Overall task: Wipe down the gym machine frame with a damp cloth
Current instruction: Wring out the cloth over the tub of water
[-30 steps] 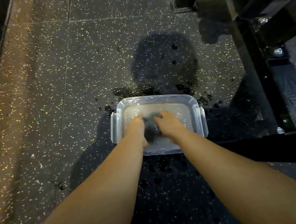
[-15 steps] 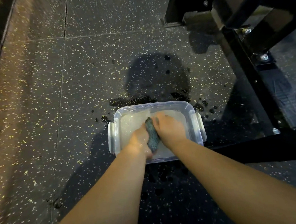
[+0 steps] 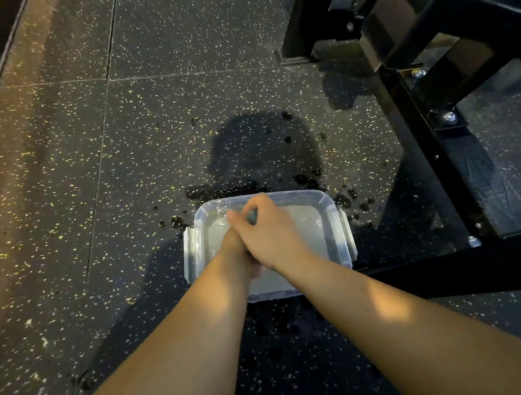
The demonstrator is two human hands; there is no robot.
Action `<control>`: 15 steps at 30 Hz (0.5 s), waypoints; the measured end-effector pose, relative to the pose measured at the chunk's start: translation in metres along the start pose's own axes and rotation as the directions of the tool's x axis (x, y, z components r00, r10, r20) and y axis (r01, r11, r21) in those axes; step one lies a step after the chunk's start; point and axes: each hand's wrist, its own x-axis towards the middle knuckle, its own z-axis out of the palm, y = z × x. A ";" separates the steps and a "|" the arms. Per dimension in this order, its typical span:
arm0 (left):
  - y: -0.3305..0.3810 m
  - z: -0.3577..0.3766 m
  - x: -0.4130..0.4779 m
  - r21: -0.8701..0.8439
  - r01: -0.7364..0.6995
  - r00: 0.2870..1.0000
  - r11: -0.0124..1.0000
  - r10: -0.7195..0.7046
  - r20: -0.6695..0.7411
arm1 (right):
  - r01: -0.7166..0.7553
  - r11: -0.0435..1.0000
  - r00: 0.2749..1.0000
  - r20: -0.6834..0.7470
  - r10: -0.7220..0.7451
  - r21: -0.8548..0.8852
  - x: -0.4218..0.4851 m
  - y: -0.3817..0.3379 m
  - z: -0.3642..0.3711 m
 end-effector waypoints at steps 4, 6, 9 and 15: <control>-0.008 0.002 0.014 -0.024 0.213 0.968 0.977 -0.207 0.143 | 0.073 0.924 0.993 -0.055 -0.101 -0.375 0.006 0.021 -0.013; -0.005 -0.008 0.018 0.048 0.212 0.974 0.976 -0.215 0.075 | 0.065 0.827 0.994 -0.039 -0.105 -0.559 0.015 0.035 -0.019; -0.007 -0.018 0.028 0.171 0.118 0.993 0.978 -0.118 -0.010 | 0.007 0.843 1.000 0.028 0.009 -0.537 0.027 0.066 -0.021; -0.027 -0.037 0.045 0.662 -0.020 0.994 0.750 0.086 -0.067 | -0.025 0.795 0.937 0.263 0.230 -0.606 0.033 0.080 -0.007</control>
